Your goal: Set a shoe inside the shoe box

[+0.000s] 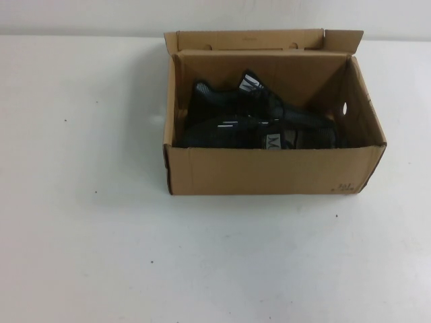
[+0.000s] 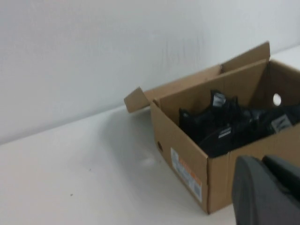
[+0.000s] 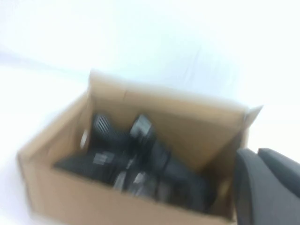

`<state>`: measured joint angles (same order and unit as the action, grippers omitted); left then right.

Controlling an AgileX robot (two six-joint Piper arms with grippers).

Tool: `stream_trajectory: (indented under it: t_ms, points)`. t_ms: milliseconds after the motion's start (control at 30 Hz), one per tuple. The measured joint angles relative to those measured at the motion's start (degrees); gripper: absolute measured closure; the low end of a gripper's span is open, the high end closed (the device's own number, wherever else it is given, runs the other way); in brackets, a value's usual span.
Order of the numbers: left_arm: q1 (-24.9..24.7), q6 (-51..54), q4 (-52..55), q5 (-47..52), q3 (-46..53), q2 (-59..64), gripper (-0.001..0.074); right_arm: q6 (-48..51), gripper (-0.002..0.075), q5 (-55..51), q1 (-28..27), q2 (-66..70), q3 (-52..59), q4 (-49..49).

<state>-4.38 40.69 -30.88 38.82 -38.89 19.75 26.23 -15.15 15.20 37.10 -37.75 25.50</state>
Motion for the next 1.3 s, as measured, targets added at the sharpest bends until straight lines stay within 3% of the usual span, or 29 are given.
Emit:
stream_trajectory:
  t_ms: [133,333,833,1300]
  points:
    - [0.0,2.0,-7.4,-4.8,2.7,0.0,0.0736,0.8,0.0741,5.2,0.0,-15.6,10.3,0.1]
    - [0.0,4.4,-16.6,-9.5,11.3,0.0,0.0736,0.8,0.0741,2.2,0.0,-27.8,21.1,0.5]
    - [0.0,4.9,-20.0,-11.9,13.3,0.0,0.0736,1.0,0.0741,1.8,0.0,-28.2,22.3,-1.4]
    - [0.0,5.1,-20.0,-12.8,13.3,0.0,0.0736,1.0,0.0741,-3.4,0.0,-28.2,22.3,6.4]
